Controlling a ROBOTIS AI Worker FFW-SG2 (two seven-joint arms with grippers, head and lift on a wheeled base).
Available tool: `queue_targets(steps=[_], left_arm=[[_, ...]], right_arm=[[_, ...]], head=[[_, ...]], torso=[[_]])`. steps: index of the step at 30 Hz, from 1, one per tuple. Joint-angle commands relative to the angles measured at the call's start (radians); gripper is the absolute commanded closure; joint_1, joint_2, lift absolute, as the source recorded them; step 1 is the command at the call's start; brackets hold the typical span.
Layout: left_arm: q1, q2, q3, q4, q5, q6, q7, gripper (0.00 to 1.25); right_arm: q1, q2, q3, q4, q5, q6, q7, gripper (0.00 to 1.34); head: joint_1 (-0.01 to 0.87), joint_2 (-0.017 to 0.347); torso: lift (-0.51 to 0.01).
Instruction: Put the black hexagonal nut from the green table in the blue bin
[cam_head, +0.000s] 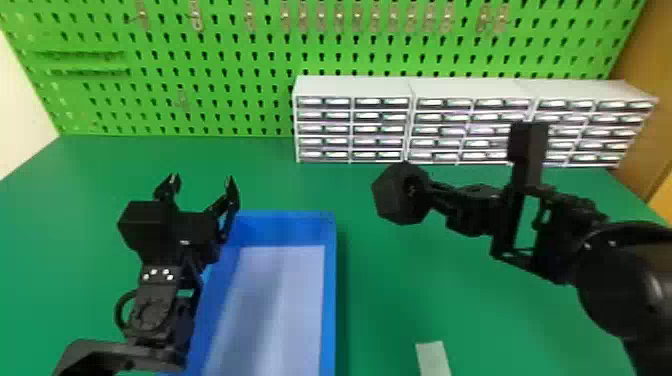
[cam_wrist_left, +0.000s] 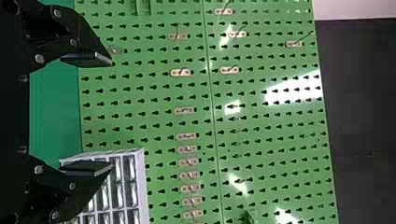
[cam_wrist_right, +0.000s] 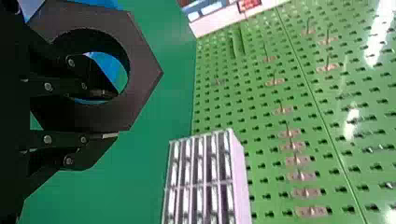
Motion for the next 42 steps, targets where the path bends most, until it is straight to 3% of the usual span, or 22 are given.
queue_targets(steps=[1, 16, 31, 42], left_arm=[[0.0, 0.0, 0.003, 0.001, -0.001, 0.001, 0.0, 0.47], [-0.005, 0.0, 0.006, 0.001, -0.001, 0.001, 0.002, 0.47], [-0.006, 0.0, 0.012, 0.001, -0.004, 0.001, 0.002, 0.47], [-0.008, 0.0, 0.014, 0.001, -0.006, 0.001, 0.002, 0.47]], right_arm=[[-0.02, -0.01, 0.061, 0.003, -0.028, 0.027, 0.0, 1.09], [-0.089, -0.044, 0.216, 0.046, -0.12, 0.036, 0.0, 1.09], [-0.172, -0.056, 0.358, 0.117, -0.266, 0.054, 0.0, 1.09], [-0.212, -0.052, 0.441, 0.155, -0.317, 0.056, 0.0, 1.09]], head=[[0.657, 0.057], [0.657, 0.057], [0.657, 0.057], [0.657, 0.057]], torso=[[-0.095], [-0.095], [-0.095], [-0.095]])
